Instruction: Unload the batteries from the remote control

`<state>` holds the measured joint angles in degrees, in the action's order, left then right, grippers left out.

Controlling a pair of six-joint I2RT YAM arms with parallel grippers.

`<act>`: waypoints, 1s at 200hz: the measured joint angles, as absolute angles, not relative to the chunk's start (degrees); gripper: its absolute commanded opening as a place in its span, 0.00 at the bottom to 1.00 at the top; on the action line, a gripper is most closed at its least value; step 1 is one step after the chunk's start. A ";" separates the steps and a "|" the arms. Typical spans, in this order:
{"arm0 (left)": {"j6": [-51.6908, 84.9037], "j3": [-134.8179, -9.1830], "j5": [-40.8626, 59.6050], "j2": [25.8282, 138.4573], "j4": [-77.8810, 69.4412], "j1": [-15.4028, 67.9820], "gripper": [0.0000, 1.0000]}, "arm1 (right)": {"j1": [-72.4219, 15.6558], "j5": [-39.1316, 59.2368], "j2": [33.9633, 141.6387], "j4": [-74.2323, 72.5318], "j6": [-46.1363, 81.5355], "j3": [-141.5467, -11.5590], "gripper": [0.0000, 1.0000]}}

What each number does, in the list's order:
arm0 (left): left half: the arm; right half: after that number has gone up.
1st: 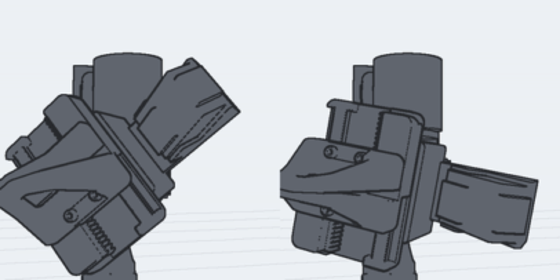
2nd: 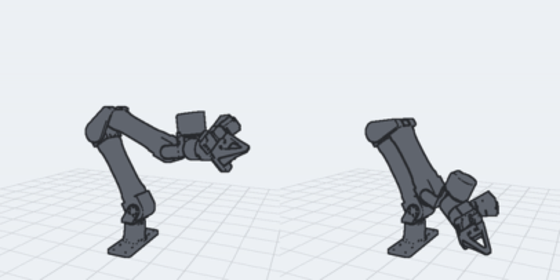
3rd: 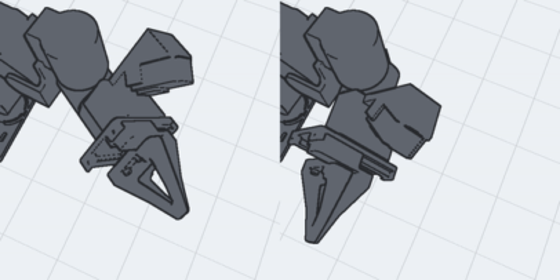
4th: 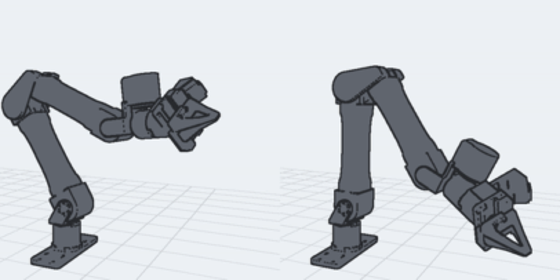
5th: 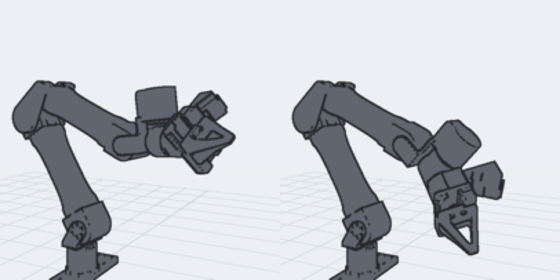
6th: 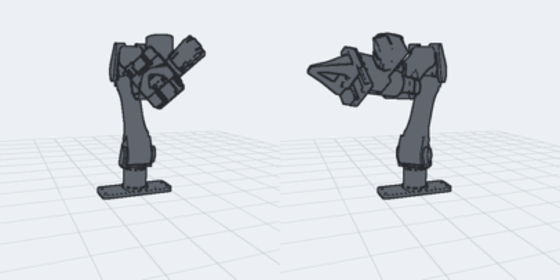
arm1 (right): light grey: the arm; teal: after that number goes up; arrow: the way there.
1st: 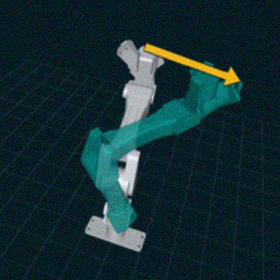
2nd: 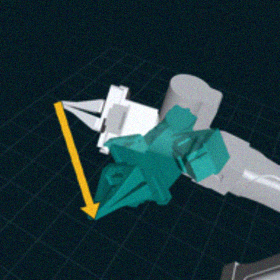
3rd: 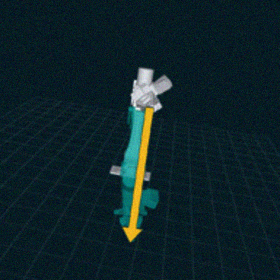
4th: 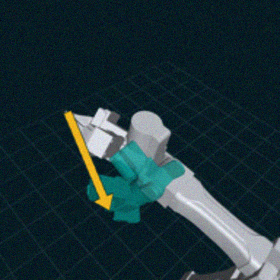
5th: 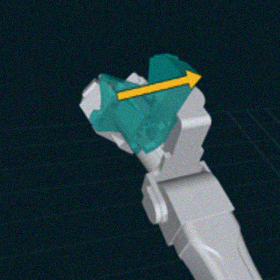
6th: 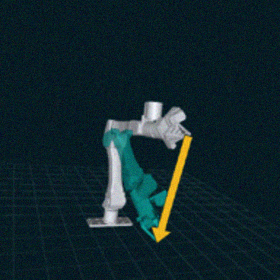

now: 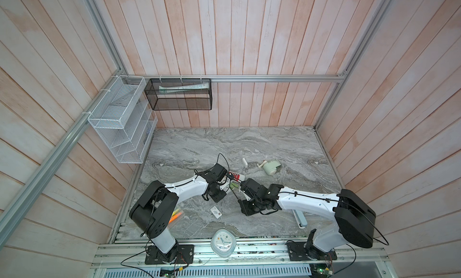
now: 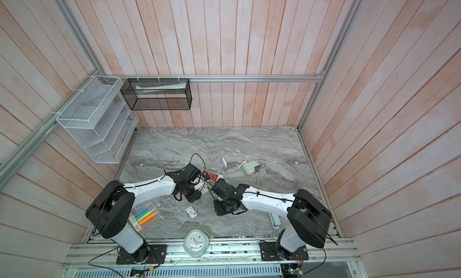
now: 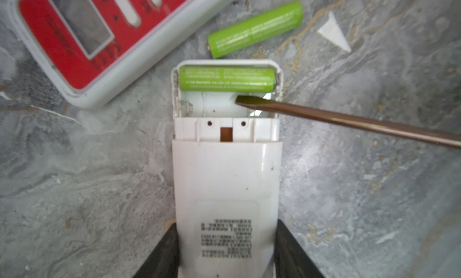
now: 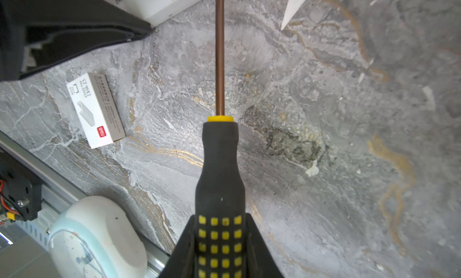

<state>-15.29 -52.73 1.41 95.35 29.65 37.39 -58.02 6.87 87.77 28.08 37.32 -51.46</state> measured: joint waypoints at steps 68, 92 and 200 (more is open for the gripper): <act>-11.20 -54.72 -1.41 96.47 31.92 39.57 0.46 | -58.13 5.52 91.15 31.40 38.72 -55.46 0.00; -10.35 -55.53 -1.54 97.08 32.69 39.83 0.45 | -58.37 4.14 91.35 30.50 40.62 -55.42 0.00; -9.82 -55.88 -1.19 97.51 33.17 38.98 0.45 | -59.09 3.49 90.98 23.99 43.24 -52.14 0.00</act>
